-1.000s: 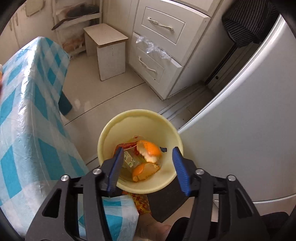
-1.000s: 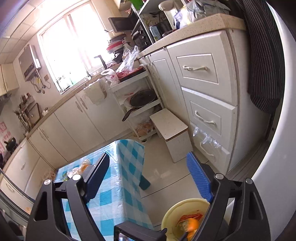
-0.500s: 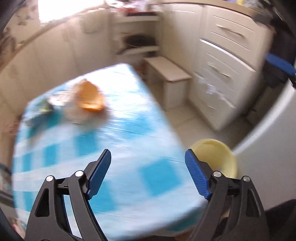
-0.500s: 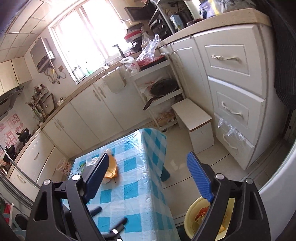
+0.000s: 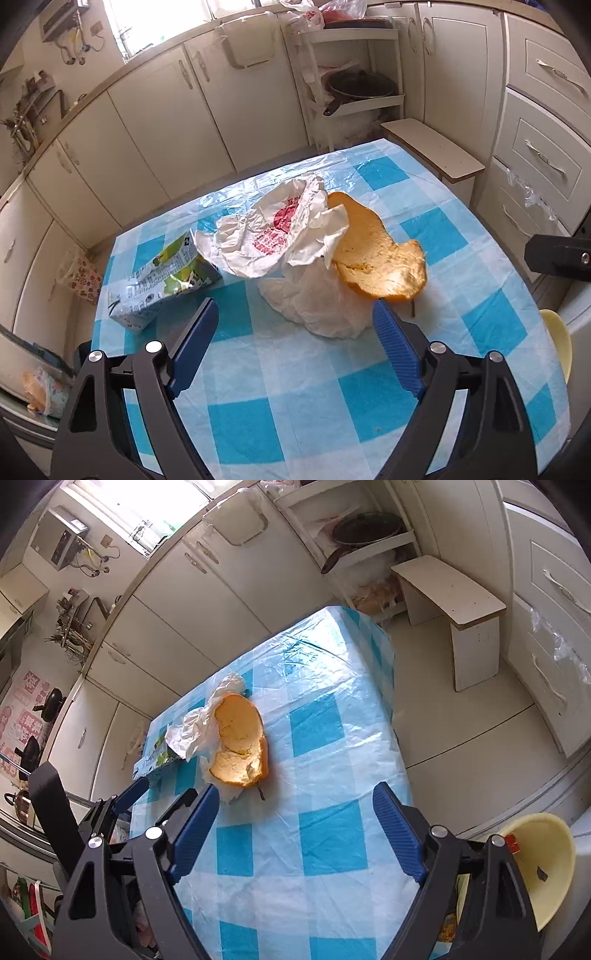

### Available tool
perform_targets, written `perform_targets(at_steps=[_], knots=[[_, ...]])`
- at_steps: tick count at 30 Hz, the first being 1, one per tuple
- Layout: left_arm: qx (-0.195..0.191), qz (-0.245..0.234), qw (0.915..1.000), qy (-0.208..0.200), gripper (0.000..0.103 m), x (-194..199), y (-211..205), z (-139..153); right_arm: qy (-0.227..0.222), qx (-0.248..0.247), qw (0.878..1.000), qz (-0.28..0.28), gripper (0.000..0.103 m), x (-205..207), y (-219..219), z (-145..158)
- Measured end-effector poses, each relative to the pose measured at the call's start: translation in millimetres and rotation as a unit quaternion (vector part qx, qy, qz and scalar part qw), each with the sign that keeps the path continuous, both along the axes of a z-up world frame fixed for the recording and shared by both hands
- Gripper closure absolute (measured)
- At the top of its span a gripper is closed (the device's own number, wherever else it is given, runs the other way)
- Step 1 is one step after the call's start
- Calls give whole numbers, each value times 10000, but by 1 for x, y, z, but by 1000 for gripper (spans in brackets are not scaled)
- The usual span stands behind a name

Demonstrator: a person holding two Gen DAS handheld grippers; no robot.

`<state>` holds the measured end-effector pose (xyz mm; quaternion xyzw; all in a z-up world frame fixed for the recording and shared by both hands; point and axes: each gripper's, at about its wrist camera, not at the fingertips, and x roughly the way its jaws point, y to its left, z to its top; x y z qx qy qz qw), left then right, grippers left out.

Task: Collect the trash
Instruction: 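Bring both tools back to the white plastic bag and orange peel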

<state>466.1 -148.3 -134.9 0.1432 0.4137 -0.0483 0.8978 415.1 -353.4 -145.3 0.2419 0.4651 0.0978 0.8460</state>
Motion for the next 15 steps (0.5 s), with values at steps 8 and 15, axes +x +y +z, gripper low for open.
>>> perform_targets(at_steps=[8, 15], knots=[[-157, 152, 9996, 186, 22, 53, 19, -21, 167, -98, 9997, 123, 21, 36, 29, -16], [-653, 154, 9969, 416, 68, 75, 24, -30, 427, -91, 9986, 299, 38, 56, 55, -38]])
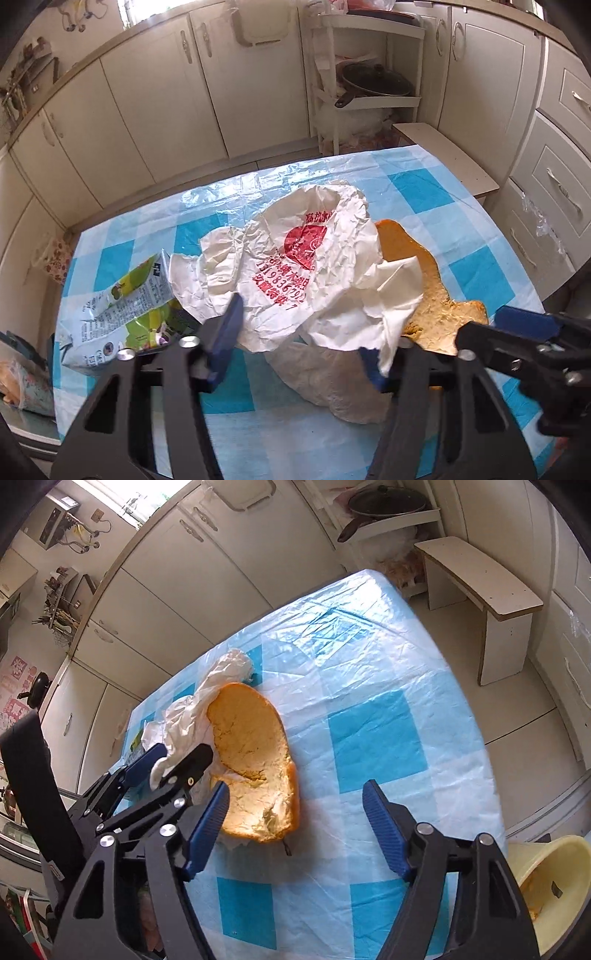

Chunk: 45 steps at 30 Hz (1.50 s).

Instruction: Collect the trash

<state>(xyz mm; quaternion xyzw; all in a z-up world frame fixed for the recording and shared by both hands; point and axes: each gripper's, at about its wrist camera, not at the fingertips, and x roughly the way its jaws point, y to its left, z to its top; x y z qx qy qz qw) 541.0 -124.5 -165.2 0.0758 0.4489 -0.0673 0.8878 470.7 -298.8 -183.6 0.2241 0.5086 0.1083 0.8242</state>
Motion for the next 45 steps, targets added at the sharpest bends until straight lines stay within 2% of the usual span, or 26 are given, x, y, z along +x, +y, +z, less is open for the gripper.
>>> perform_targets(at_steps=[1, 3, 4, 12, 16, 19, 23, 26, 27, 29, 33, 37, 40, 45], knots=[[-31, 2, 10000, 65, 87, 0, 0, -1, 26, 0, 10000, 19, 50, 1, 4, -2], [-35, 24, 10000, 47, 98, -5, 2, 1, 42, 35, 10000, 32, 71, 0, 8, -5], [-54, 33, 10000, -15, 100, -8, 4, 5, 84, 80, 9999, 43, 83, 0, 9, -6], [-465, 218, 9949, -864, 101, -64, 49, 76, -390, 140, 9991, -14, 84, -38, -4, 30], [-487, 117, 9944, -930, 101, -103, 69, 97, -432, 151, 9988, 149, 84, -59, -7, 40], [-626, 46, 9958, -664, 101, -133, 87, 98, -389, 14, 9981, 474, 91, -83, -3, 42], [-752, -18, 9971, -149, 101, -169, 100, 79, -317, -388, 9949, 874, 91, -117, 6, 35], [-620, -114, 9979, 159, 101, -189, 97, 59, -335, -804, 9909, 1026, 89, -135, 14, 29], [-580, -134, 9979, 258, 101, -194, 96, 53, -346, -848, 9908, 993, 84, -139, 14, 27], [-525, -201, 9972, 489, 101, -201, 91, 42, -479, -861, 9915, 855, 55, -142, 11, 29], [-25, -256, 9986, 463, 96, -205, 75, 27, -754, -970, 9911, 520, 47, -139, 3, 39], [290, -256, 9983, 437, 69, -197, 63, 17, -522, -821, 9947, 342, 47, -122, -3, 29], [567, -199, 9979, 258, 53, -190, 57, 15, -432, -828, 9951, 312, 47, -112, 0, 21], [1079, -276, 9938, -51, 53, -185, 42, 10, -287, -746, 9965, 249, 48, -95, 5, 7]])
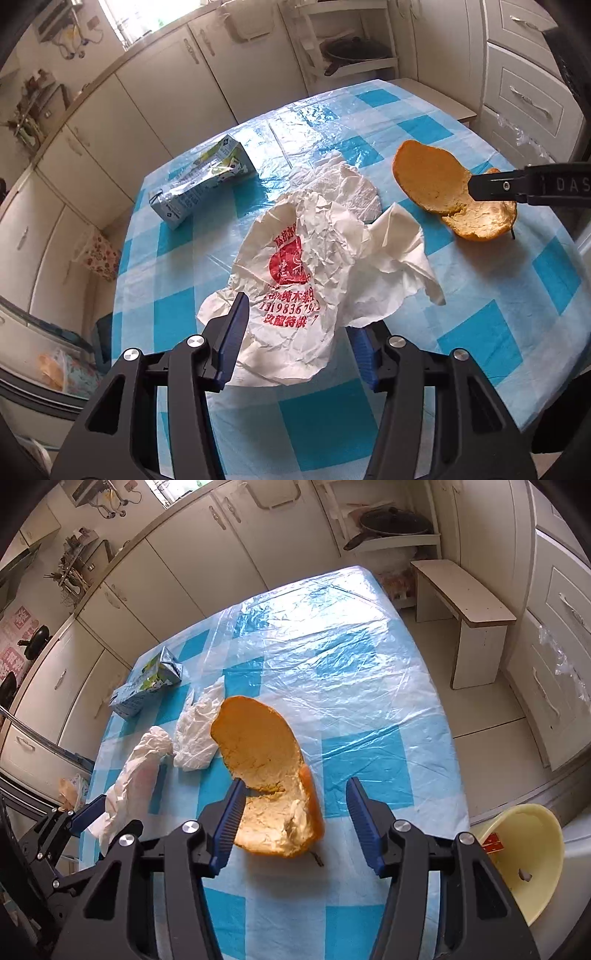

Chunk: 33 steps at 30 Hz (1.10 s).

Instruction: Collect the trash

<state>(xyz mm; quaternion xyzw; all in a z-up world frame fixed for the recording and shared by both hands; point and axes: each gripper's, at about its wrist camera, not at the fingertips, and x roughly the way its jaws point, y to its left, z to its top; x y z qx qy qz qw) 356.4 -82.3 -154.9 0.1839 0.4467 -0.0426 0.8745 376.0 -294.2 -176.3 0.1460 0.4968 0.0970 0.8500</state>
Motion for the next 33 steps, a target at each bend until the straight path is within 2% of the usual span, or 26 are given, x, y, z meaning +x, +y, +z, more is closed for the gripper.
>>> perform_targets(at_steps=[2, 3, 4, 5, 7, 15, 22, 25, 33], knots=[[168, -69, 9997, -139, 59, 0, -5, -1, 96, 53, 9999, 72, 67, 3, 2, -6], [195, -86, 9997, -145, 77, 0, -7, -1, 136, 51, 9998, 103, 70, 4, 4, -9], [193, -96, 9997, -100, 92, 1, -7, -2, 144, 61, 9997, 162, 78, 3, 5, -10], [168, -98, 9998, -73, 94, 2, -8, -2, 147, 54, 9997, 185, 83, 2, 6, -11], [138, -115, 9998, -121, 99, 0, -9, 0, 100, 25, 9997, 226, 83, 0, 7, -9], [99, -302, 9984, -478, 100, -15, -19, 15, -164, -177, 9989, 404, 85, -23, 1, 8], [-106, -423, 9966, -696, 100, -21, -29, 29, -331, -323, 9978, 478, 87, -39, -12, 22], [-176, -494, 9958, -746, 100, -23, -36, 33, -380, -350, 9976, 470, 93, -44, -19, 27], [-194, -619, 9951, -748, 100, -26, -51, 30, -381, -396, 9976, 415, 93, -49, -32, 27]])
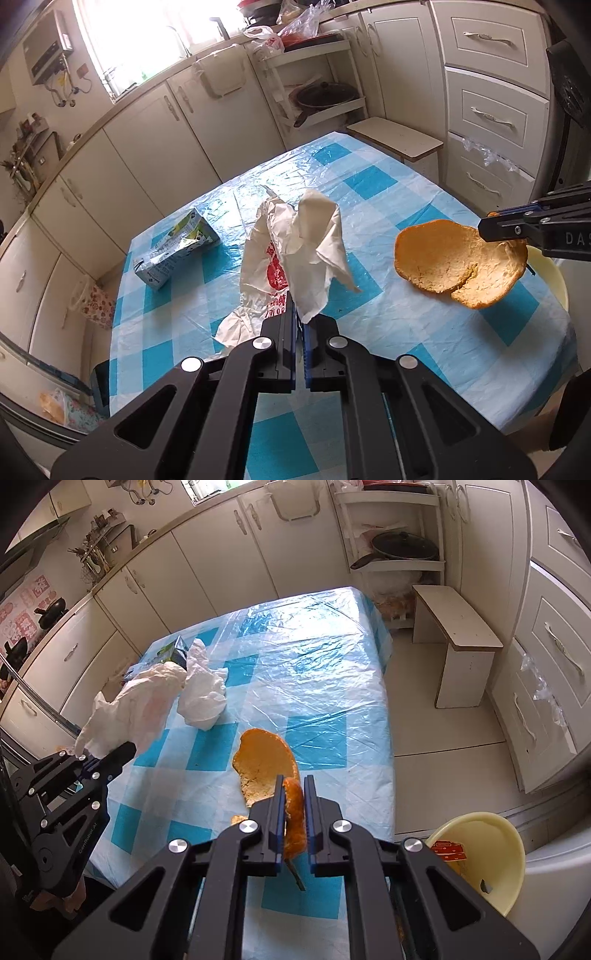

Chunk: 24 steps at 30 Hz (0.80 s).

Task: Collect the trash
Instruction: 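Carry the plastic bag and peel to the yellow bucket and open both tools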

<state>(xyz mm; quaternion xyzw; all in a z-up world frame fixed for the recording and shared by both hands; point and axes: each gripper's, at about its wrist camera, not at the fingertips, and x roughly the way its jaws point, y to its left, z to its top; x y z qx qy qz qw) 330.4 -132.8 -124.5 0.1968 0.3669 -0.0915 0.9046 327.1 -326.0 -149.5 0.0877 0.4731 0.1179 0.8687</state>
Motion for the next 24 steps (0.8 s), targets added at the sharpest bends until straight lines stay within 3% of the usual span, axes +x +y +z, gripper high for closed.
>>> perform_targets(at_steps=[6, 12, 17, 24], knots=[[-149, 116, 9998, -4, 100, 2, 7, 4, -239, -107, 9996, 88, 94, -5, 2, 17], [-888, 43, 9960, 106, 100, 3, 14, 24, -499, -285, 9983, -81, 94, -15, -16, 36], [-1652, -397, 9851, 272, 100, -1, -1, 42, -578, -623, 9948, -560, 94, -23, -58, 46], [-2226, -1069, 9665, 700, 100, -7, -49, 45, -240, -1243, 9841, -1249, 94, -35, -121, 30]])
